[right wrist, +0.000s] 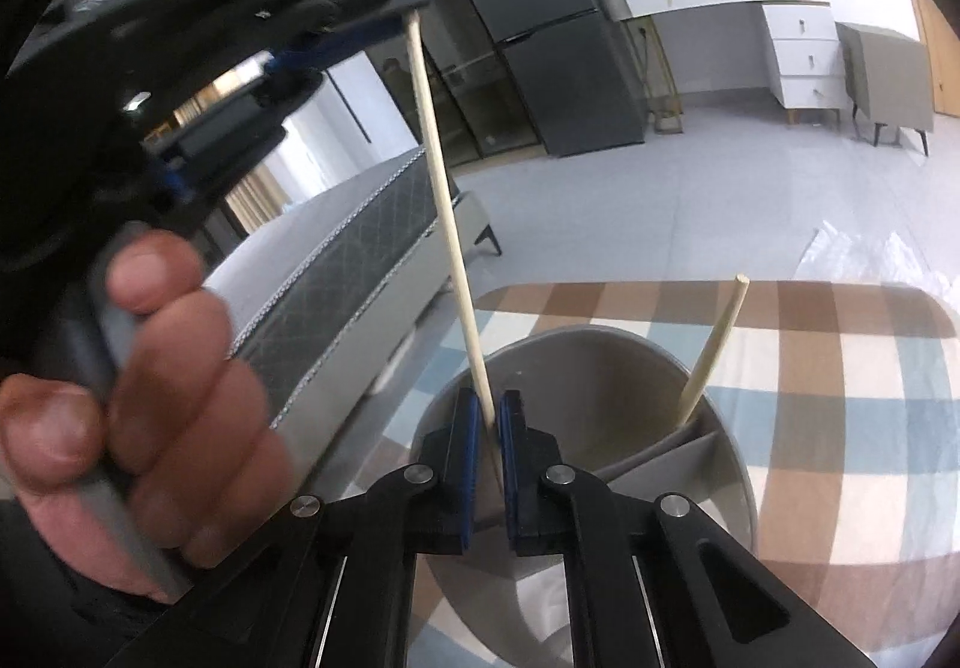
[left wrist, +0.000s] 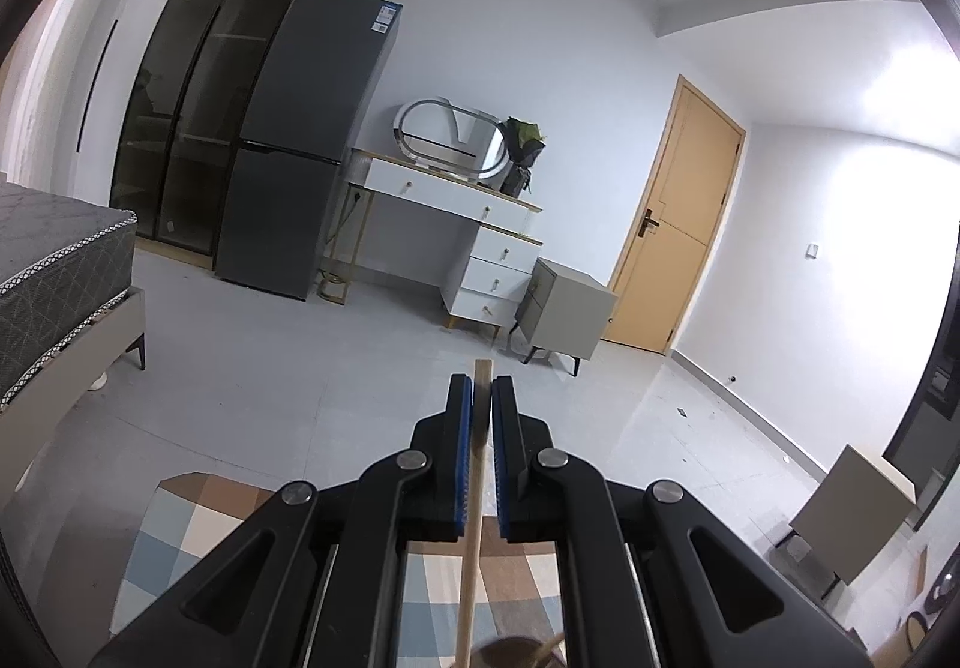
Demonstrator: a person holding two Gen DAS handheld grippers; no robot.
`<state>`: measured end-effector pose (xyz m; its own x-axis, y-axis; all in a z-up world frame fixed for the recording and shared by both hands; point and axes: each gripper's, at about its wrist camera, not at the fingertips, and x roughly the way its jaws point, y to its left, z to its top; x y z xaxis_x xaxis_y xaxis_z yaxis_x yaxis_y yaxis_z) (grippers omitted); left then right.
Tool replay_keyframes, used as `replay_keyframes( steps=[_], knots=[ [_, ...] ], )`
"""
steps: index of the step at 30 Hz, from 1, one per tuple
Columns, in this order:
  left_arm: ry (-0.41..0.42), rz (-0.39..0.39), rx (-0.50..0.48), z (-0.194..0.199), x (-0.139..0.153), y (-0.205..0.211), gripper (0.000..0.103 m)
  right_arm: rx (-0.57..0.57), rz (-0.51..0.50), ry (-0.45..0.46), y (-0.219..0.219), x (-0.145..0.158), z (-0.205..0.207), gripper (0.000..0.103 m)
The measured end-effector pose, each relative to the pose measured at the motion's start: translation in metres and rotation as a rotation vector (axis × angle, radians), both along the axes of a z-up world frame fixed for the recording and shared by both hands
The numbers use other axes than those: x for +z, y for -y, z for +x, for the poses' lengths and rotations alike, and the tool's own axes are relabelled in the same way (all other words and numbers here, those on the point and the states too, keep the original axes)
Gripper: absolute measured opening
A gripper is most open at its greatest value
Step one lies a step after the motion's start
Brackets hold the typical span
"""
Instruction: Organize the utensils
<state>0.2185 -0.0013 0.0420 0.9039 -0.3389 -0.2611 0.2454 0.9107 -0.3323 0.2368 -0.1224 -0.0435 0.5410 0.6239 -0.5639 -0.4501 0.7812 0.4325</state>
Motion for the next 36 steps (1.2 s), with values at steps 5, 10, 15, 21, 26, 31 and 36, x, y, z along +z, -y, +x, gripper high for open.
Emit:
replay_keyframes(
  steps=[5, 10, 15, 21, 26, 31, 36],
  knots=[
    [-0.022, 0.008, -0.045, -0.009, 0.001, -0.003, 0.002, -0.037, -0.001, -0.039, 0.004, -0.006, -0.002, 0.013],
    [-0.04, 0.04, -0.093, -0.025, 0.002, 0.003, 0.002, -0.06, 0.003, 0.005, 0.013, 0.006, -0.027, 0.053],
    [-0.073, 0.069, -0.138, -0.033, 0.004, 0.007, 0.002, -0.086, 0.008, 0.025, 0.027, 0.012, -0.058, 0.067],
    [-0.177, 0.114, -0.243, -0.035, 0.001, 0.016, 0.004, -0.167, 0.009, 0.043, 0.056, 0.023, -0.098, 0.07],
    [-0.253, 0.142, -0.186, -0.049, 0.001, 0.016, 0.066, -0.236, -0.033, 0.049, 0.079, 0.027, -0.138, 0.08],
    [-0.268, 0.126, -0.102, -0.082, 0.006, 0.005, 0.07, -0.284, -0.043, 0.064, 0.092, 0.033, -0.168, 0.08],
    [-0.231, 0.176, -0.003, -0.116, 0.008, 0.003, 0.082, -0.318, -0.068, 0.127, 0.089, 0.043, -0.201, 0.085]
  ],
)
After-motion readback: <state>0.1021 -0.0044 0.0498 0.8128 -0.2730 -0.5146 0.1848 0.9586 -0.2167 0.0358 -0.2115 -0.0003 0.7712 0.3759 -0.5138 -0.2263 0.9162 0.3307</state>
